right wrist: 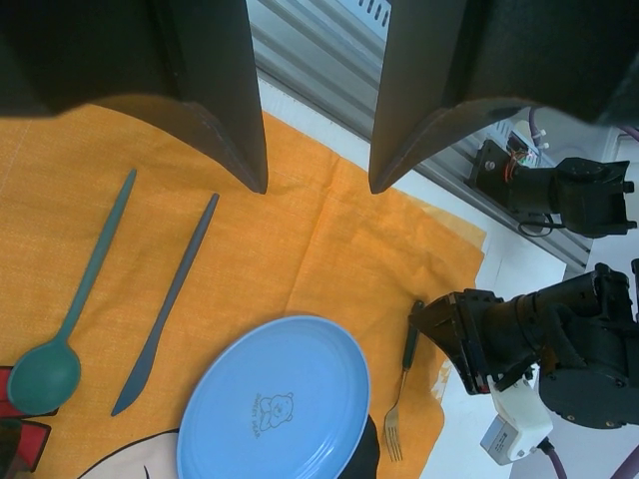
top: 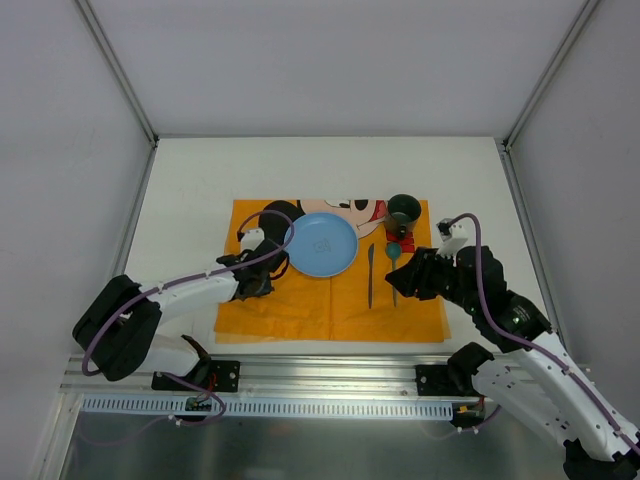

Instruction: Set the dinner table for one person

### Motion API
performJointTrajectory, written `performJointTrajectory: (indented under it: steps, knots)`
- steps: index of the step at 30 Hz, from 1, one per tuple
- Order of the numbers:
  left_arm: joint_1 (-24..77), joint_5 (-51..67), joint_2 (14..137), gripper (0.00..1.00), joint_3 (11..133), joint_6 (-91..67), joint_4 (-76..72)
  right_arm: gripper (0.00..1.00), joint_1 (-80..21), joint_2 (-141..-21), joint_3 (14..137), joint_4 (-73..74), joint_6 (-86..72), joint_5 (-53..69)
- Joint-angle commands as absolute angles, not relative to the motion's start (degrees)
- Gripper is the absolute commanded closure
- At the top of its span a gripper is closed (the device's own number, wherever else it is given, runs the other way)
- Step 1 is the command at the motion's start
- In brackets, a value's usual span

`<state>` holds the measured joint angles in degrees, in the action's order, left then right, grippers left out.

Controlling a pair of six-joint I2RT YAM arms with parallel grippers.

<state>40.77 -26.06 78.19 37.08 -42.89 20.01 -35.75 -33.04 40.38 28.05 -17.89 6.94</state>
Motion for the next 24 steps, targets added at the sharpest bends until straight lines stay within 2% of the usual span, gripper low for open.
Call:
performJointTrajectory:
  steps: [1, 4, 5, 6, 9, 10, 15, 19, 24]
  knots:
    - [40.1, -26.0, 76.0, 1.0, 35.3, -45.1, 22.3, 0.52, -36.0, -32.9, 39.9, 25.8, -18.7, 7.7]
    - [40.1, -25.7, 74.8, 0.99, 34.5, -46.1, 23.3, 0.52, -36.0, -33.0, 39.6, 25.8, -18.9, 8.0]
    - [40.1, -25.6, 74.5, 0.91, 34.4, -46.4, 23.5, 0.52, -36.0, -32.8, 39.5, 25.8, -18.8, 8.0]
    - [40.1, -25.4, 74.3, 0.58, 34.2, -46.5, 23.5, 0.52, -36.0, -32.8, 39.4, 25.8, -18.8, 7.8]
    - [40.1, -25.0, 73.4, 0.04, 33.9, -46.8, 23.6, 0.5, -36.0, -32.8, 39.2, 25.7, -18.8, 7.6]
    - [40.1, -24.8, 73.0, 0.01, 34.0, -46.7, 23.6, 0.5, -36.0, -32.9, 39.2, 25.6, -18.8, 7.7]
    - [40.3, -23.8, 68.9, 0.01, 38.1, -45.4, 27.7, 0.47, -36.0, -33.0, 38.5, 25.0, -18.9, 7.8]
    - [41.3, -23.0, 58.9, 0.01, 44.9, -41.6, 34.2, 0.43, -36.1, -31.9, 38.3, 25.6, -18.8, 7.3]
    - [41.3, -20.2, 48.0, 0.01, 52.5, -38.7, 42.1, 0.26, -36.0, -30.1, 39.3, 27.9, -18.6, 6.9]
